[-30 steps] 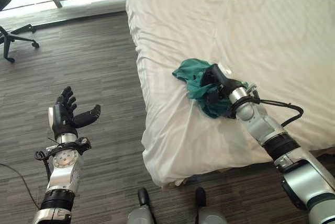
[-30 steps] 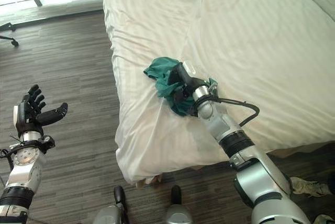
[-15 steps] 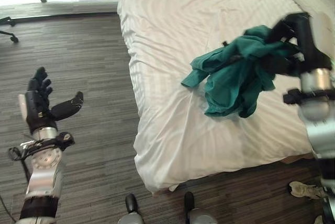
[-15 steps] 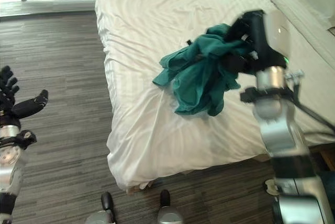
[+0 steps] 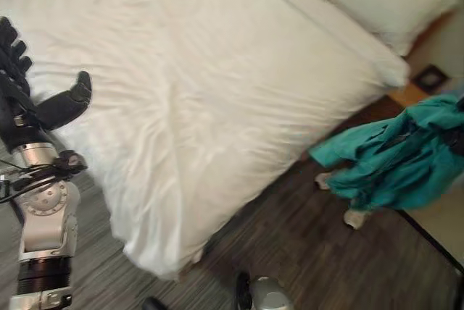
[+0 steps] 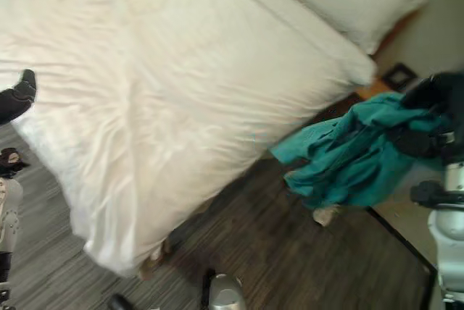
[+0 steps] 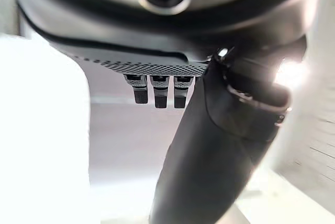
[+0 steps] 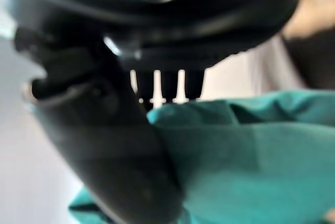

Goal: Pick up bed clothes into laundry basket.

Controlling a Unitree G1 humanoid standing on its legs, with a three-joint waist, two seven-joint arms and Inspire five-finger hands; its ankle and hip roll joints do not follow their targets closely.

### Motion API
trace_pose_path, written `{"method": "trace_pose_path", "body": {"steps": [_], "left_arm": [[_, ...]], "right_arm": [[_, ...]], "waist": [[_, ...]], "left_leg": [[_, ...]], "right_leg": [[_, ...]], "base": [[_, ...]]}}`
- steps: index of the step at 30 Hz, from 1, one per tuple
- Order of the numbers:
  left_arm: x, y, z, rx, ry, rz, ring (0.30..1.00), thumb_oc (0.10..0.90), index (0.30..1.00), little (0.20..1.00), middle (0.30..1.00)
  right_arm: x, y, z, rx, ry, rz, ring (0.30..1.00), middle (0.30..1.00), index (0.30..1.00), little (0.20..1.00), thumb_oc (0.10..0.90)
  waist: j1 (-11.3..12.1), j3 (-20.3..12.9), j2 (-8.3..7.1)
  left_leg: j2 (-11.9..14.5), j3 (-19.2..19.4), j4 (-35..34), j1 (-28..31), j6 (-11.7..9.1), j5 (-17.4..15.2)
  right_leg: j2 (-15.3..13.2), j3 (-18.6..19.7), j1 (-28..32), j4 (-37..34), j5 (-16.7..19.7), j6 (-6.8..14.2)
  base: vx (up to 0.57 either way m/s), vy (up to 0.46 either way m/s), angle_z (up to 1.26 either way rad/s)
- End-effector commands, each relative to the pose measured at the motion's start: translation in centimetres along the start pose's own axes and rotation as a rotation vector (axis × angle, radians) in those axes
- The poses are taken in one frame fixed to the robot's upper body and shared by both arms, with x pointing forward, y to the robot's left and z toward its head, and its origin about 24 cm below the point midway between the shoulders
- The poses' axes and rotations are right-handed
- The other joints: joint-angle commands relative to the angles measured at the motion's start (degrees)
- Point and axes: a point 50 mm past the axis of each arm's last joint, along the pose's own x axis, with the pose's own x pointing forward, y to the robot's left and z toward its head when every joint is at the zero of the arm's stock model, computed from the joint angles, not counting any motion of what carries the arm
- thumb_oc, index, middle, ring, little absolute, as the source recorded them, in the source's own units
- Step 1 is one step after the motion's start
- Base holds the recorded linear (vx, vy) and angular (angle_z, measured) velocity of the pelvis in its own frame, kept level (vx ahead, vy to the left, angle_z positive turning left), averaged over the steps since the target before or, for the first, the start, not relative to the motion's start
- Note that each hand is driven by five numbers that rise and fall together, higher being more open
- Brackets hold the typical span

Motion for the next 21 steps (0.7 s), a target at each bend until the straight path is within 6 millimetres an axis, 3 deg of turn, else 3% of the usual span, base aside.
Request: {"method": "trace_pose_path", "body": {"steps": [1, 5, 6, 7, 8, 9, 11, 12, 16, 20, 21], "left_arm": [[2.5, 1.2, 8.0, -0.134, -0.427, 0.08, 0.9, 0.8, 0.9, 0.9, 0.9], [3.2, 0.1, 9.6, -0.156, -0.491, 0.049, 0.9, 0.8, 0.9, 0.9, 0.9], [7.1, -2.3, 18.1, -0.193, -0.735, -0.002, 0.9, 0.8, 0.9, 0.9, 0.9], [7.3, -2.4, 18.4, -0.192, -0.743, -0.005, 0.9, 0.8, 0.9, 0.9, 0.9], [6.0, -4.0, 16.2, -0.258, -0.711, -0.01, 0.9, 0.8, 0.9, 0.9, 0.9], [5.3, -4.4, 15.5, -0.266, -0.693, -0.02, 0.9, 0.8, 0.9, 0.9, 0.9], [3.7, -6.1, 14.9, -0.328, -0.669, -0.076, 0.9, 0.8, 0.9, 0.9, 0.9], [2.7, -7.4, 15.4, -0.342, -0.685, -0.147, 0.9, 0.8, 0.9, 0.9, 0.9], [1.6, -9.1, 15.5, -0.36, -0.678, -0.23, 0.9, 0.8, 0.9, 0.9, 0.9], [-0.1, -11.0, 15.6, -0.423, -0.669, -0.314, 0.9, 0.8, 0.9, 0.9, 0.9], [-1.6, -12.2, 15.5, -0.47, -0.65, -0.375, 0.9, 0.8, 0.9, 0.9, 0.9]], "right_arm": [[4.1, -6.1, 3.8, 0.058, -0.201, -0.343, 0.3, 0.3, 0.3, 0.3, 0.4], [4.4, -5.6, 4.9, 0.103, -0.244, -0.362, 0.3, 0.3, 0.3, 0.3, 0.4], [5.9, -4.2, 7.4, 0.138, -0.347, -0.289, 0.3, 0.3, 0.3, 0.3, 0.4], [5.9, -4.2, 7.3, 0.141, -0.343, -0.296, 0.3, 0.3, 0.3, 0.3, 0.4], [5.5, -4.5, 7.3, 0.155, -0.341, -0.36, 0.3, 0.3, 0.3, 0.3, 0.4], [5.3, -4.2, 7.4, 0.178, -0.345, -0.375, 0.3, 0.3, 0.3, 0.3, 0.4], [5.0, -3.5, 8.4, 0.206, -0.386, -0.401, 0.3, 0.3, 0.3, 0.3, 0.4], [4.7, -2.9, 8.8, 0.202, -0.395, -0.384, 0.3, 0.3, 0.3, 0.3, 0.4], [4.6, -2.5, 9.8, 0.199, -0.437, -0.384, 0.3, 0.3, 0.3, 0.3, 0.4], [4.1, -2.2, 10.6, 0.219, -0.476, -0.389, 0.3, 0.3, 0.3, 0.3, 0.4], [3.8, -2.1, 10.7, 0.207, -0.48, -0.396, 0.3, 0.3, 0.3, 0.3, 0.4]], "waist": [[1.47, -8.27, 2.98], [2.35, -10.26, 3.47], [-0.19, -11.86, 6.58], [0.01, -11.67, 6.18], [0.33, -11.17, 5.69], [1.12, -10.71, 6.18], [0.66, -10.0, 7.2], [-0.3, -9.38, 8.11], [-1.39, -8.13, 8.82], [-3.06, -6.98, 8.87], [-3.3, -5.81, 8.39]], "left_leg": [[-7.75, 0.04, -6.94, -2.91, 1.24, -2.5], [-6.47, 4.43, -5.47, -3.41, 0.32, -0.32], [-5.74, 5.92, -5.17, -2.49, -0.41, 0.16], [-5.57, 6.26, -4.98, -2.58, -0.41, 0.4], [-3.99, 6.58, -3.48, -3.33, -1.52, 1.68], [-2.69, 6.65, -2.67, -3.59, -2.36, 2.65], [-0.3, 6.89, -1.99, -3.72, -3.67, 4.47], [2.15, 7.45, -1.11, -3.4, -5.22, 6.54], [5.3, 8.33, -0.15, -2.56, -7.03, 8.93], [6.38, 8.79, 0.95, -2.46, -7.59, 9.33], [7.15, 6.25, 3.15, -3.72, -8.92, 9.7]], "right_leg": [[-6.05, 5.6, 11.67, -1.96, 11.65, 4.77], [-4.16, 3.63, 15.1, -8.1, 11.44, 4.77], [-3.67, 3.7, 15.53, -9.48, 9.89, 4.77], [-3.62, 3.74, 15.46, -9.73, 10.14, 4.77], [-2.32, 3.34, 16.44, -12.84, 4.59, 4.65], [-1.49, 2.89, 16.85, -13.93, 1.55, 3.8], [0.64, 2.83, 16.84, -15.06, -4.38, 2.19], [3.0, 2.9, 16.88, -15.65, -8.74, 0.48], [5.79, 3.49, 16.82, -16.27, -10.83, -1.59], [7.39, 3.97, 16.48, -18.03, -10.24, -2.32], [7.78, 5.64, 15.99, -19.65, -9.38, -2.49]], "base": [[-0.27, 0.004, -1.47], [-0.21, -0.042, -1.3], [-0.12, -0.044, -0.6], [-0.13, -0.021, -0.1], [-0.16, -0.054, -0.31], [-0.23, -0.079, -0.94], [-0.22, -0.135, -1.18], [-0.15, -0.153, -0.79], [-0.17, -0.126, -0.48], [-0.15, -0.079, -0.21], [-0.15, -0.049, -0.27]]}}
